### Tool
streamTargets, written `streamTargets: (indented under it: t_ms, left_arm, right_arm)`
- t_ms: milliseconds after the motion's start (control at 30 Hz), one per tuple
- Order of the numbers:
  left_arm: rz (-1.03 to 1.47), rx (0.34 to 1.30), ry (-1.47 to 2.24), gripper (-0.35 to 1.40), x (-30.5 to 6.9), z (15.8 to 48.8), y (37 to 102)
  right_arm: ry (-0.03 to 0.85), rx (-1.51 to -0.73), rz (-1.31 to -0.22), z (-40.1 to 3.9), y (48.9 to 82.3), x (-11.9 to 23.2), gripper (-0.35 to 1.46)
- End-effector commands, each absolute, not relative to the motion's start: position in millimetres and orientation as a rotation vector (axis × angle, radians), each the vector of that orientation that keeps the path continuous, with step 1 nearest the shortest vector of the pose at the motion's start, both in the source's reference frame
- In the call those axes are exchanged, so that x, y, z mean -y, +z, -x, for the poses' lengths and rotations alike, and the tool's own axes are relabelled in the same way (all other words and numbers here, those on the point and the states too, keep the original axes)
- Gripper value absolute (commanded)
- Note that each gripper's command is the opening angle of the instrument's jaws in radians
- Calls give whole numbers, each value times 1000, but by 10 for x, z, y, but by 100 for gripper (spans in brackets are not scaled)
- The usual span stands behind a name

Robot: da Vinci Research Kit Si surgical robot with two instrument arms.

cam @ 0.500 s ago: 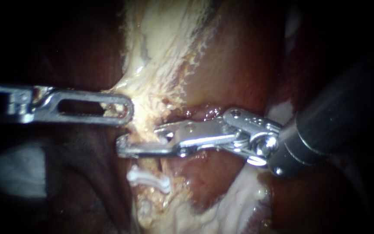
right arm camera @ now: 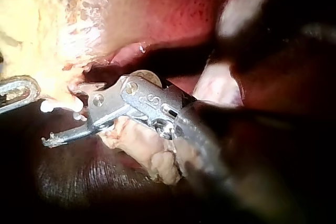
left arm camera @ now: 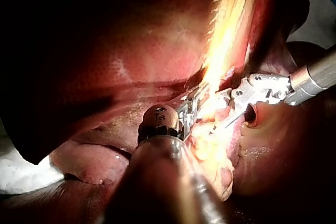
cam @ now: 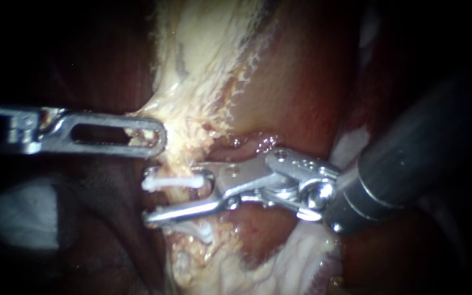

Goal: Going back third clip left tube

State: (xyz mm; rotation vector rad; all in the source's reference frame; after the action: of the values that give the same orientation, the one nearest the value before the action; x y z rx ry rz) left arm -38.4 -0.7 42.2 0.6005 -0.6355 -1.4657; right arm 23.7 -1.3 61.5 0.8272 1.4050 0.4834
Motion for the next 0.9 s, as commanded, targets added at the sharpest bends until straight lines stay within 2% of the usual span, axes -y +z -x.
streamTargets:
  t_ms: [33, 367, 533, 700, 900]
  left_arm:
    - [-598, 635, -1467, -35, 8, 385, 420]
    - [-597, 634, -1471, -35, 11, 389, 410]
    - [-598, 633, -1471, -35, 12, 388, 408]
    - [-598, 633, -1470, -35, 11, 387, 409]
    - [-603, 633, -1465, -35, 7, 380, 413]
  right_arm:
    - [476, -1421, -811, -239, 616, 12, 59]
    - [412, -1461, -696, -242, 635, -3, 60]
    - [415, -1477, -660, -234, 636, -12, 60]
    - [410, -1481, -658, -226, 633, -12, 60]
    - [395, -1478, -673, -193, 629, -2, 60]
